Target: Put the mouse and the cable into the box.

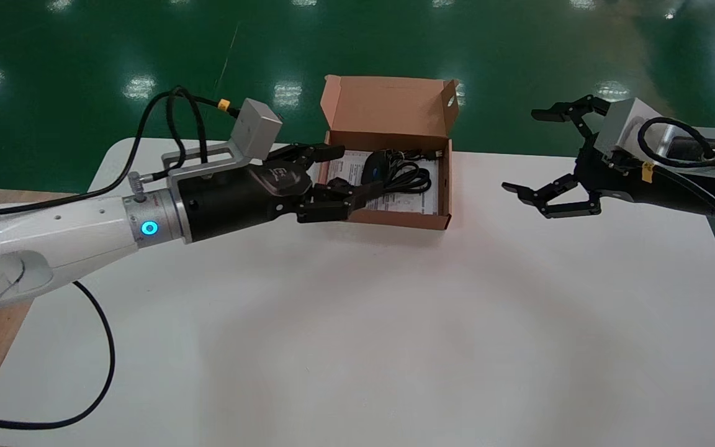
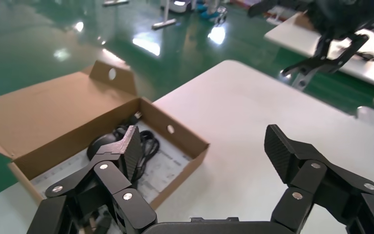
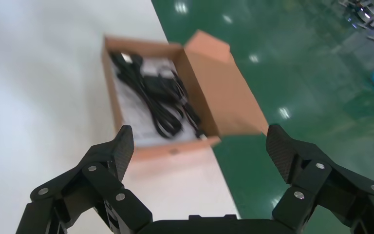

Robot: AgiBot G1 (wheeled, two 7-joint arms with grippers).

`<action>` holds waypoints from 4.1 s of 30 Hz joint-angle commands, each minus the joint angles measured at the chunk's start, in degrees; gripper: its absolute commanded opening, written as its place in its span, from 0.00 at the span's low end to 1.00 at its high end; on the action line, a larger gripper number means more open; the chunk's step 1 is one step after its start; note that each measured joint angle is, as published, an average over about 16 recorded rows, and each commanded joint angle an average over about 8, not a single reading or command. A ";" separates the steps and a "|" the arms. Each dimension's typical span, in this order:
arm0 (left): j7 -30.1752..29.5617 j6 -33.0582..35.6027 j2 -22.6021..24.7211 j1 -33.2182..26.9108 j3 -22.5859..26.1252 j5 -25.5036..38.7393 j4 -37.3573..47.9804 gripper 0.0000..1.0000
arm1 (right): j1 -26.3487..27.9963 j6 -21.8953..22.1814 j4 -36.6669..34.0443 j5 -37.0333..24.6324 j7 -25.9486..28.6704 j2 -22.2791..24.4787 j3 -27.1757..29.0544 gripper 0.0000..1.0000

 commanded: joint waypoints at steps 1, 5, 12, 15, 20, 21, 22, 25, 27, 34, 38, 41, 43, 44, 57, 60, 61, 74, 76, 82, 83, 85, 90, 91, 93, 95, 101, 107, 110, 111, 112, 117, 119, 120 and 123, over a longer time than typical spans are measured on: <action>-0.54 1.35 -1.43 1.01 -1.21 -0.45 -2.01 1.00 | -1.61 -0.68 2.47 1.05 2.23 0.61 1.09 1.00; -1.62 4.04 -4.28 3.01 -3.63 -1.36 -5.99 1.00 | -4.81 -2.03 7.37 3.12 6.67 1.82 3.25 1.00; -3.51 8.78 -9.30 6.54 -7.88 -2.95 -13.02 1.00 | -10.44 -4.41 16.01 6.79 14.49 3.95 7.05 1.00; -4.32 10.81 -11.45 8.06 -9.70 -3.63 -16.02 1.00 | -12.86 -5.43 19.71 8.35 17.83 4.86 8.68 1.00; -5.68 14.21 -15.04 10.59 -12.75 -4.77 -21.06 1.00 | -16.89 -7.14 25.90 10.98 23.43 6.39 11.41 1.00; -5.95 14.87 -15.74 11.08 -13.34 -4.99 -22.03 1.00 | -17.68 -7.47 27.10 11.49 24.52 6.69 11.94 1.00; -6.22 15.55 -16.46 11.59 -13.96 -5.22 -23.05 1.00 | -18.49 -7.81 28.34 12.01 25.65 6.99 12.49 1.00; -7.03 17.58 -18.61 13.10 -15.77 -5.90 -26.05 1.00 | -20.90 -8.83 32.04 13.58 28.99 7.91 14.12 1.00; -7.57 18.92 -20.03 14.10 -16.98 -6.35 -28.04 1.00 | -22.50 -9.51 34.49 14.62 31.21 8.51 15.20 1.00; -9.38 23.46 -24.84 17.48 -21.05 -7.87 -34.76 1.00 | -27.99 -11.83 42.91 18.19 38.83 10.59 18.91 1.00; -9.89 25.10 -26.55 18.62 -22.47 -8.37 -37.37 1.00 | -30.36 -12.88 46.56 19.73 41.84 11.46 20.48 1.00; -9.93 25.56 -27.02 18.89 -22.84 -8.48 -38.19 1.00 | -31.27 -13.31 47.92 20.35 42.71 11.79 21.10 1.00; -9.93 25.74 -27.20 18.99 -22.98 -8.52 -38.53 1.00 | -31.70 -13.50 48.57 20.67 43.11 11.96 21.40 1.00; -9.93 25.70 -27.17 18.98 -22.96 -8.52 -38.46 1.00 | -31.67 -13.48 48.49 20.67 43.01 11.95 21.39 1.00; -9.93 25.15 -26.64 18.70 -22.55 -8.47 -37.40 1.00 | -30.67 -12.97 46.94 20.01 42.16 11.61 20.71 1.00; -9.93 25.07 -26.57 18.66 -22.50 -8.44 -37.27 1.00 | -30.55 -12.90 46.75 19.91 42.07 11.56 20.63 1.00; -9.93 25.04 -26.55 18.65 -22.49 -8.44 -37.23 1.00 | -30.51 -12.87 46.70 19.88 42.05 11.55 20.60 1.00; -9.93 24.92 -26.41 18.59 -22.39 -8.39 -36.96 1.00 | -30.24 -12.77 46.29 19.65 41.82 11.45 20.42 1.00; -9.93 24.91 -26.40 18.58 -22.38 -8.39 -36.94 1.00 | -30.22 -12.76 46.26 19.64 41.80 11.45 20.41 1.00; -9.93 24.89 -26.38 18.56 -22.35 -8.36 -36.90 1.00 | -30.17 -12.74 46.19 19.62 41.78 11.43 20.38 1.00; -9.93 24.89 -26.38 18.56 -22.35 -8.36 -36.89 1.00 | -30.17 -12.74 46.19 19.61 41.78 11.43 20.38 1.00; -9.93 24.88 -26.37 18.55 -22.34 -8.36 -36.89 1.00 | -30.16 -12.73 46.17 19.61 41.77 11.42 20.37 1.00; -9.93 24.86 -26.35 18.53 -22.32 -8.35 -36.87 1.00 | -30.14 -12.72 46.15 19.59 41.75 11.40 20.34 1.00; -9.93 24.86 -26.35 18.53 -22.32 -8.35 -36.86 1.00 | -30.14 -12.71 46.15 19.58 41.75 11.40 20.34 1.00; -9.93 24.85 -26.34 18.53 -22.31 -8.35 -36.85 1.00 | -30.13 -12.71 46.14 19.57 41.74 11.39 20.33 1.00; -9.93 24.85 -26.33 18.53 -22.31 -8.35 -36.84 1.00 | -30.12 -12.70 46.13 19.56 41.73 11.39 20.32 1.00; -9.93 24.83 -26.32 18.53 -22.31 -8.35 -36.82 1.00 | -30.10 -12.69 46.10 19.54 41.71 11.38 20.31 1.00; -9.93 24.83 -26.32 18.53 -22.31 -8.35 -36.81 1.00 | -30.09 -12.69 46.08 19.54 41.70 11.38 20.31 1.00; -9.93 24.83 -26.32 18.53 -22.31 -8.35 -36.81 1.00 | -30.08 -12.69 46.08 19.54 41.70 11.38 20.31 1.00; -9.93 24.83 -26.32 18.53 -22.31 -8.35 -36.81 1.00 | -30.08 -12.69 46.08 19.54 41.70 11.38 20.31 1.00; -9.93 24.83 -26.32 18.53 -22.31 -8.35 -36.81 1.00 | -30.08 -12.69 46.08 19.54 41.70 11.38 20.31 1.00; -9.93 24.83 -26.32 18.53 -22.31 -8.35 -36.81 1.00 | -30.08 -12.69 46.07 19.54 41.70 11.38 20.31 1.00; -9.93 24.83 -26.32 18.53 -22.30 -8.35 -36.81 1.00 | -30.08 -12.69 46.07 19.54 41.70 11.38 20.31 1.00; -9.93 24.83 -26.32 18.53 -22.31 -8.35 -36.81 1.00 | -30.08 -12.69 46.07 19.54 41.70 11.38 20.31 1.00; -9.93 24.83 -26.32 18.53 -22.30 -8.35 -36.81 1.00 | -30.08 -12.69 46.07 19.54 41.70 11.38 20.31 1.00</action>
